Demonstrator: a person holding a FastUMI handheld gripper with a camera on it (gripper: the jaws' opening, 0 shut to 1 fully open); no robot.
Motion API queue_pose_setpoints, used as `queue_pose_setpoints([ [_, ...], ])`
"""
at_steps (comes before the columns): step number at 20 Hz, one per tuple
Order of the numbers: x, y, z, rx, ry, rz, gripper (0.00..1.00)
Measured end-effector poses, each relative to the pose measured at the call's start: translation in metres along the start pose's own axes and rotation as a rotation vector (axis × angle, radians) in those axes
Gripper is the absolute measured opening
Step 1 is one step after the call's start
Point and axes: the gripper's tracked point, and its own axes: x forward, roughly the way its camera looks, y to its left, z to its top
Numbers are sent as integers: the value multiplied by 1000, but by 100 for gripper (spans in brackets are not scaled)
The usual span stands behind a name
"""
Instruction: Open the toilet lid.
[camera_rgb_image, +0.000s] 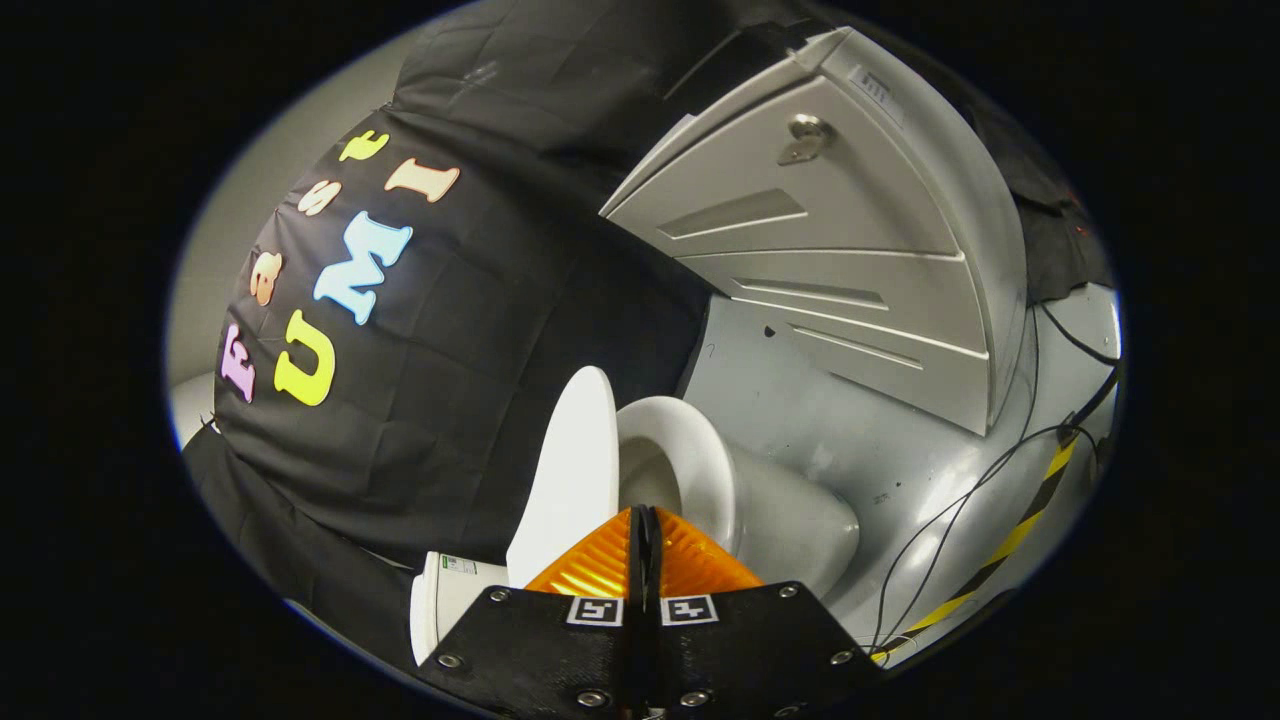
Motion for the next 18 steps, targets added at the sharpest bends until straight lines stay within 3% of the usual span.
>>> queue_pose_setpoints([
  [18,-44,109,16,-132,-69,124,0],
])
